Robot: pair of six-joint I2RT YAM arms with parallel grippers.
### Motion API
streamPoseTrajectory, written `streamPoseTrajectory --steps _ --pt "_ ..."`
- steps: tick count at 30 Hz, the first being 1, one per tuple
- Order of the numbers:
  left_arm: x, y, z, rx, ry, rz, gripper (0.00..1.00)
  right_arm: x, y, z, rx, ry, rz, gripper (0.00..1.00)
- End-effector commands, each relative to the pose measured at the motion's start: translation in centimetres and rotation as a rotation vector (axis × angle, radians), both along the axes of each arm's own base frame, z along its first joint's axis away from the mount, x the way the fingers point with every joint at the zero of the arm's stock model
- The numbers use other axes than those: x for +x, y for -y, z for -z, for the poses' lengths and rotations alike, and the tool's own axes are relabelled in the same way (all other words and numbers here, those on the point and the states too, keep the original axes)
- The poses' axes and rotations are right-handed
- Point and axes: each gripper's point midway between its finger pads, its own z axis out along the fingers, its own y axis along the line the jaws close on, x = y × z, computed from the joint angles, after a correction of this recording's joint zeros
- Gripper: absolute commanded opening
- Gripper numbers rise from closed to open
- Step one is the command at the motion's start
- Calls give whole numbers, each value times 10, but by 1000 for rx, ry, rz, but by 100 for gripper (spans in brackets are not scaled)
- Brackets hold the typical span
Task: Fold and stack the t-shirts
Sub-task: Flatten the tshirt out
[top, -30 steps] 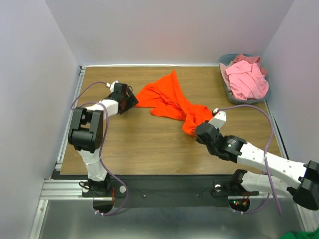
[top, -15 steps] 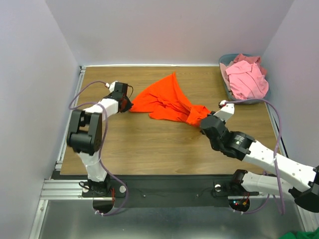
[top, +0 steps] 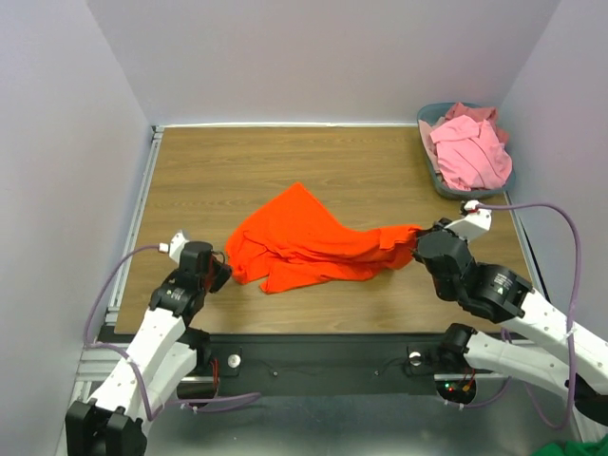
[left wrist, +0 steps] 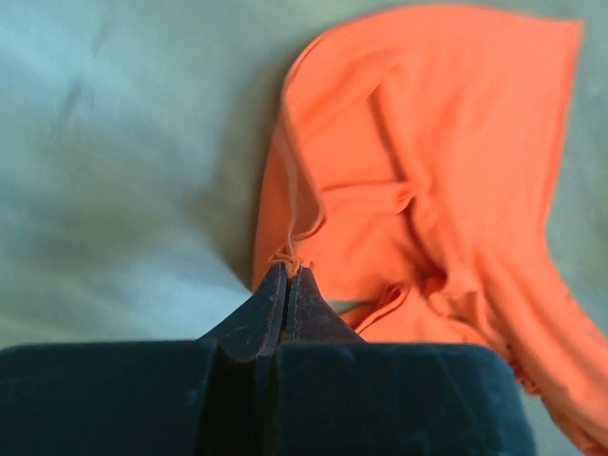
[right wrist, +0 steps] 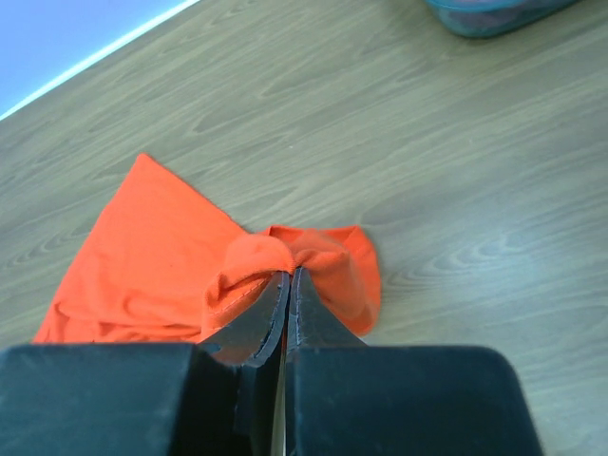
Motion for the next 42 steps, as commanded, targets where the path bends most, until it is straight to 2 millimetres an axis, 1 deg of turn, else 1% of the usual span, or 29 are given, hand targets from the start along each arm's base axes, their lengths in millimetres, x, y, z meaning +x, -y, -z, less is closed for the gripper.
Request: streamPoseTrajectory --steps 1,2,3,4,5,6,7,8,9,10,12,13,14,16,18,19,20,21,24,25,26,27,28,29,30,33,35,36,42 --pt "-27 21 8 -142 -40 5 0 -5 24 -2 -3 17 99 0" --pt "-27 24 4 -156 -32 13 11 -5 25 -1 -4 17 106 0" --pt "-27 24 1 -158 -25 19 29 -4 26 2 -11 13 112 0" --pt "-28 22 -7 -143 -30 12 62 -3 24 6 -24 3 116 0" --pt "-27 17 -10 -117 -38 0 78 -2 23 8 -36 -2 120 0" --pt "-24 7 -15 -74 -36 -38 88 0 23 9 -47 -6 123 0" --pt "-19 5 -31 -53 -8 -47 96 1 21 9 -55 -11 125 0" --pt "-12 -3 -35 -4 -2 -70 99 4 17 12 -67 -23 124 0" --pt "-7 -7 -42 24 4 -81 99 5 14 14 -69 -33 120 0" --pt "4 -7 -67 29 51 -94 99 6 13 13 -68 -33 122 0" --pt "25 -2 -76 101 51 -44 99 8 12 17 -87 -39 133 0" --pt "45 7 -105 89 123 -29 99 9 13 18 -92 -38 142 0" --pt "60 22 -96 149 85 55 99 10 12 20 -97 -41 145 0" --pt "85 45 -107 191 103 122 99 11 8 26 -110 -59 144 0" --pt "122 78 -110 263 83 235 99 15 1 34 -128 -90 133 0" --pt "144 92 -134 268 132 259 98 15 -2 37 -133 -103 125 0" --pt "155 100 -130 285 108 278 98 16 -4 39 -144 -111 123 0" --pt "171 115 -99 322 37 348 98 18 -5 42 -153 -120 125 0" --pt "209 141 -79 339 -15 391 98 22 -7 50 -182 -145 135 0" --pt "223 150 -88 340 8 399 98 24 -9 54 -188 -155 134 0" --pt "230 154 -82 347 -4 399 98 24 -10 55 -190 -161 130 0" --pt "237 163 -54 357 -54 436 98 26 -10 56 -191 -159 134 0" --pt "244 167 -49 367 -61 444 97 27 -11 58 -197 -163 131 1" --pt "251 175 -56 374 -57 440 96 28 -12 59 -199 -165 129 0" --pt "258 177 -30 413 -108 445 95 30 -13 62 -200 -167 131 0" --pt "273 184 -13 477 -155 431 94 34 -18 72 -219 -194 113 0" --pt "281 192 -13 479 -144 431 93 35 -21 81 -221 -218 96 0" --pt "282 195 0 481 -165 449 91 37 -21 85 -219 -225 101 0" --pt "278 186 28 521 -225 417 84 39 -20 93 -209 -244 96 0"
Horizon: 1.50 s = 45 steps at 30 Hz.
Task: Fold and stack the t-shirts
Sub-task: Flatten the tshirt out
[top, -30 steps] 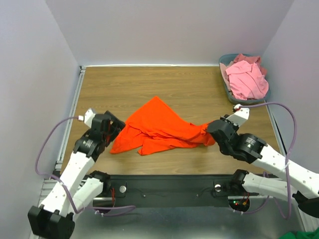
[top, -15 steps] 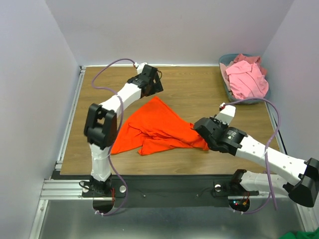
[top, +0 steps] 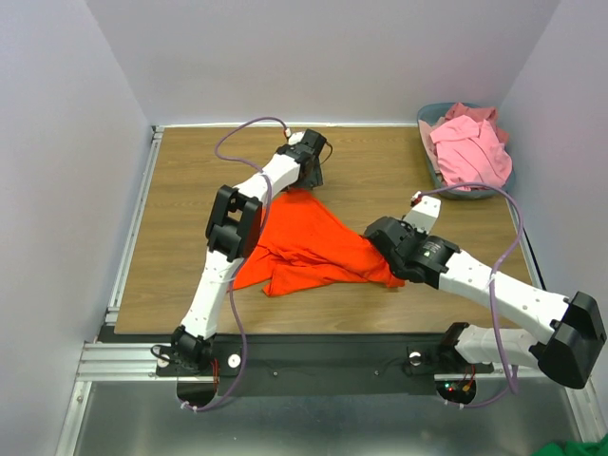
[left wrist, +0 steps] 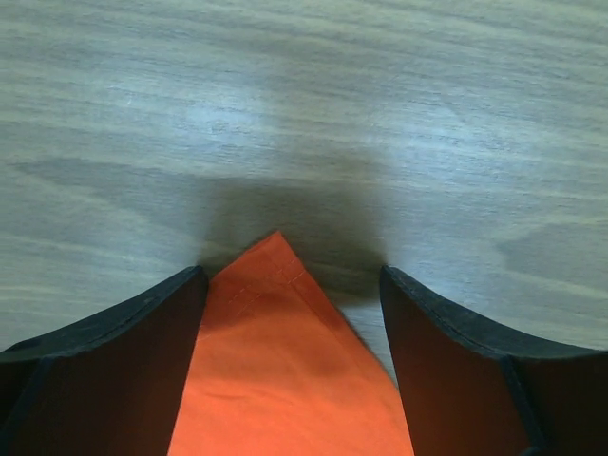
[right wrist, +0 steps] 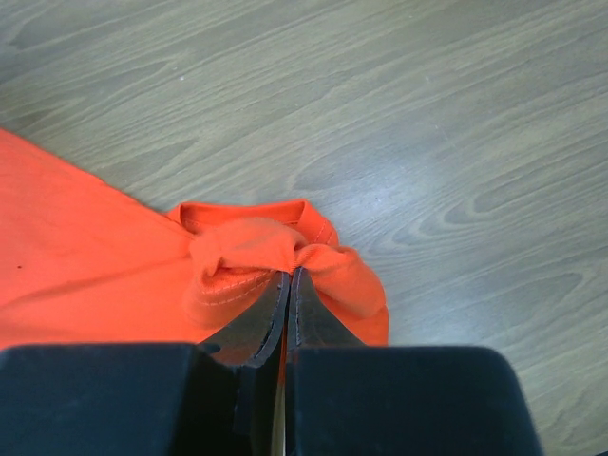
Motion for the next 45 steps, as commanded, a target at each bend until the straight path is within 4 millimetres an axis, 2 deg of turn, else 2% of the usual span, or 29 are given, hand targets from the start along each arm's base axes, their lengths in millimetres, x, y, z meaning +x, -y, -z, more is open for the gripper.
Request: streamPoseTrajectory --steps 1,4,6,8,10,11,14,17,20,21,23,24,26,27,28,29,30,31,32,33,34,35,36,38,39,41,42,44,45 --pt "-2 -11 -17 56 13 -26 79 7 -3 -1 36 31 2 0" --pt "-7 -14 -6 80 -10 -33 72 7 -1 -1 40 34 6 0" --pt "-9 -15 2 91 -17 -33 62 7 0 -1 44 34 9 0" --pt "-9 -15 6 98 -25 -32 59 8 -1 -1 47 34 8 0" --pt "-8 -15 12 105 -32 -30 49 7 -1 -2 49 35 5 0" --pt "-9 -15 15 112 -43 -26 44 7 -1 -1 47 33 4 0" --pt "-9 -15 16 115 -48 -23 1 8 -1 -5 56 41 4 0" --pt "-7 -16 -2 114 -20 -17 0 11 -3 -13 64 56 -1 0" --pt "-2 -27 -56 121 83 -57 0 21 -2 -38 62 107 15 1" --pt "-3 -36 -92 121 153 -87 0 30 -3 -60 79 152 32 0" --pt "-7 -47 -126 118 223 -125 0 39 -1 -77 66 179 39 0" --pt "-11 -59 -172 98 313 -161 0 51 1 -101 105 222 61 0" --pt "-19 -75 -211 85 392 -201 0 64 4 -117 109 233 41 0" --pt "-32 -87 -244 61 449 -224 0 78 5 -124 159 239 22 0" --pt "-39 -99 -261 75 488 -258 0 85 6 -130 174 246 2 0" --pt "-46 -108 -275 76 517 -283 0 93 8 -148 182 270 -24 1" --pt "-60 -122 -303 63 562 -310 0 99 3 -156 215 273 -71 0" --pt "-68 -134 -316 80 589 -343 0 110 13 -183 219 321 -61 0" --pt "-76 -140 -329 72 608 -360 0 113 15 -196 222 343 -69 0" --pt "-92 -152 -354 53 645 -381 0 115 17 -214 227 374 -75 0" --pt "-100 -156 -366 35 668 -387 0 115 17 -230 212 402 -92 0" --pt "-108 -161 -379 16 693 -396 0 112 18 -267 230 474 -106 0" --pt "-126 -171 -403 -29 743 -406 0 110 18 -284 236 505 -121 0" --pt "-145 -182 -429 -87 812 -424 0 102 21 -317 233 571 -143 0" --pt "-166 -192 -450 -135 864 -429 0 94 22 -344 250 628 -161 0" --pt "-185 -200 -471 -192 925 -416 0 79 25 -373 259 689 -195 0" --pt "-207 -207 -491 -254 976 -393 0 68 22 -393 281 733 -241 0" --pt "-228 -212 -509 -315 1025 -365 0 53 19 -411 304 776 -292 1" --pt "-247 -216 -526 -374 1071 -335 0 37 16 -424 328 807 -351 0"
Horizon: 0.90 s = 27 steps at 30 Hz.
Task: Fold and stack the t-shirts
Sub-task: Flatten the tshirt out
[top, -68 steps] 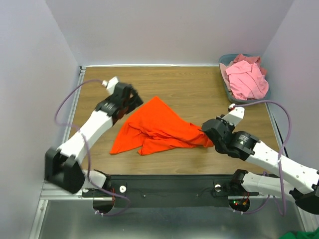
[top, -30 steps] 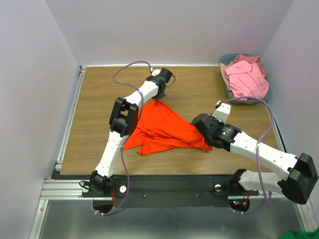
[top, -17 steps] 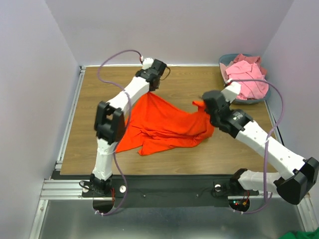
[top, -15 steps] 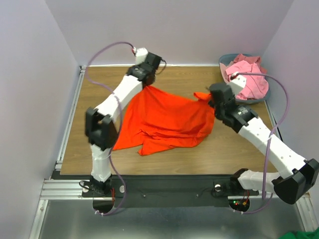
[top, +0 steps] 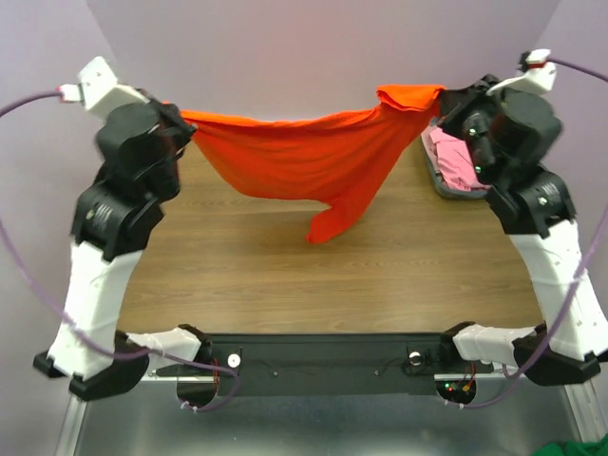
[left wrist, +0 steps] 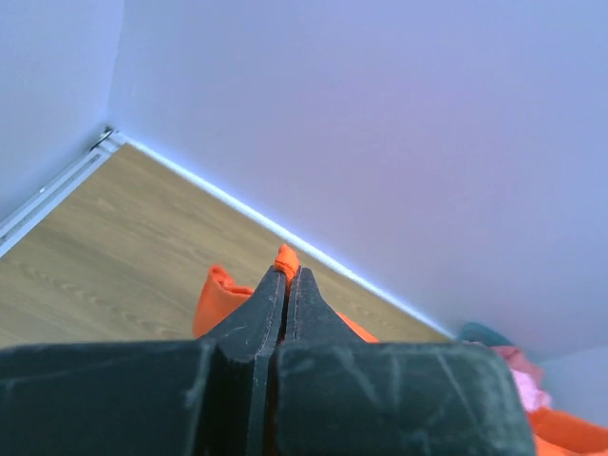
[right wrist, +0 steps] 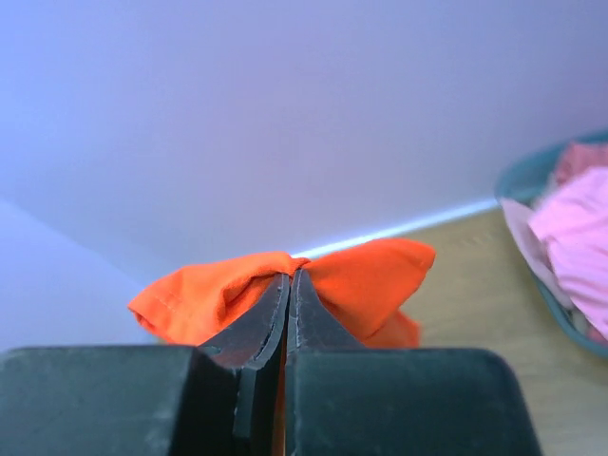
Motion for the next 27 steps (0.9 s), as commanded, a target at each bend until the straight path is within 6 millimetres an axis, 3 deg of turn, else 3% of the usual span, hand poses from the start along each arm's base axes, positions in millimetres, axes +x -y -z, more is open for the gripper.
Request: streamPoseTrajectory --steps 1,4,9,14,17,20,23,24,27 --pt "-51 -14 -51 -81 185 93 0 -57 -3 -77 34 222 -159 0" --pt "-84 -16 -77 -119 285 182 0 -99 -3 -117 54 340 -260 0" --pt "-125 -13 -113 -160 420 321 0 -147 4 -161 76 461 -332 1" --pt "-149 -23 -124 -193 478 338 0 -179 5 -172 84 514 -399 0" --pt "-148 -25 -123 -191 474 324 0 -173 8 -167 76 500 -371 0" --pt "-130 -23 -110 -177 428 280 0 -150 9 -158 59 458 -310 1" --pt "-93 -27 -86 -157 350 150 0 -104 10 -136 35 365 -201 0" --pt "-71 -29 -64 -126 282 67 0 -78 10 -122 20 310 -141 0" --pt "-33 -30 -26 -83 182 -64 0 -25 3 -80 -28 181 -56 0"
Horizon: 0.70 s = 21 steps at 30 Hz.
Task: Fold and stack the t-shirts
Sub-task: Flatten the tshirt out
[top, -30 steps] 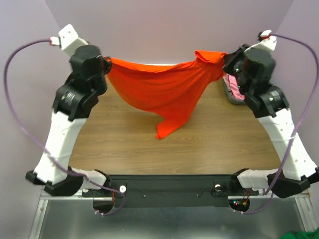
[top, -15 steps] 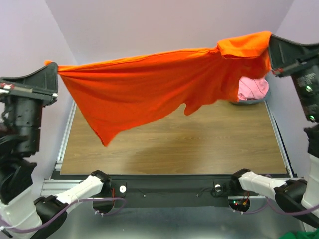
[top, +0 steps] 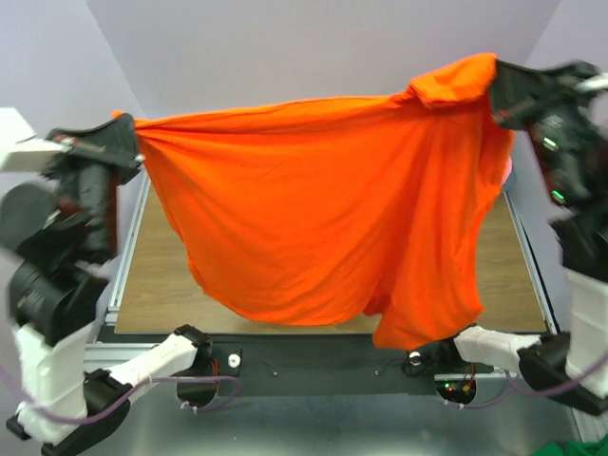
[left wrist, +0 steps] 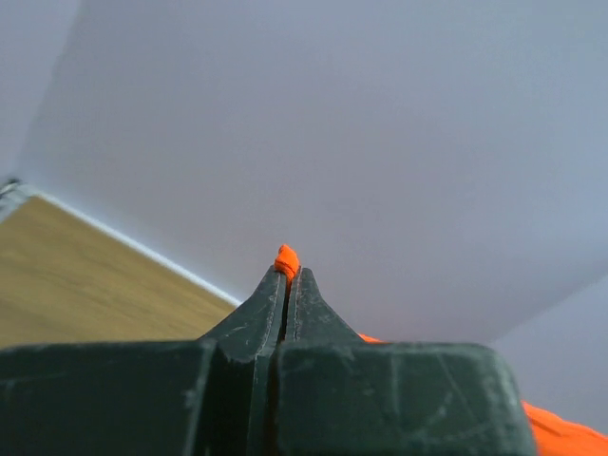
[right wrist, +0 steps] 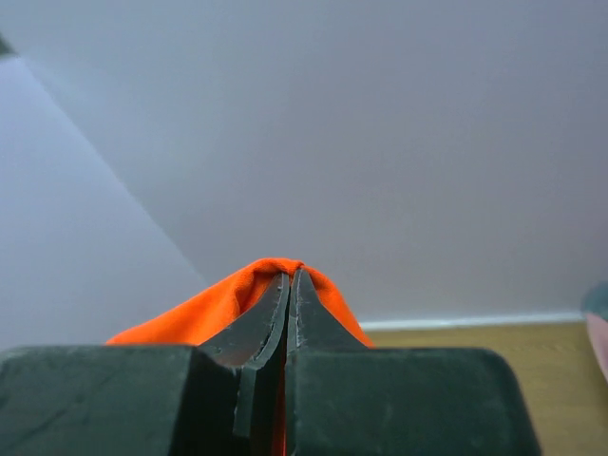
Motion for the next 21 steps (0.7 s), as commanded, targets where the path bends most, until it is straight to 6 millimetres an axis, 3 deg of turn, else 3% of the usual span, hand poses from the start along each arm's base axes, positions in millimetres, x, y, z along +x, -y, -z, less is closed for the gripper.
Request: streamPoseTrajectory --steps 1,2,3,5,6,7,9,10,11,12,13,14,15,16,21 --pt "91 2 80 99 -236 -275 0 113 -10 84 -94 -251 222 0" --pt "108 3 97 122 -277 -288 0 129 -14 102 -113 -292 243 0" --pt "126 4 115 137 -317 -283 0 150 -22 134 -151 -361 259 0" --pt "201 5 213 186 -514 -219 0 194 -31 194 -186 -469 299 1" --pt "205 0 210 158 -497 -202 0 205 -32 208 -191 -498 301 1" --pt "236 -1 261 177 -609 -177 0 235 -35 252 -217 -573 302 0" --pt "267 1 297 210 -680 -173 0 264 -36 291 -223 -638 296 1" --pt "298 7 328 238 -739 -154 0 282 -35 303 -226 -651 281 1" --pt "309 8 346 266 -790 -150 17 308 -40 347 -264 -721 276 1" --pt "332 11 325 263 -750 -146 32 323 -44 368 -286 -750 260 1" --pt "352 14 371 290 -843 -138 54 338 -47 364 -283 -732 236 14" --pt "363 15 379 292 -869 -135 71 347 -51 377 -313 -744 223 26" --pt "376 15 387 296 -909 -134 90 359 -57 407 -339 -785 205 44" --pt "379 12 386 297 -916 -149 94 362 -63 409 -344 -783 179 99" --pt "376 11 368 280 -846 -155 98 351 -67 417 -368 -804 135 100"
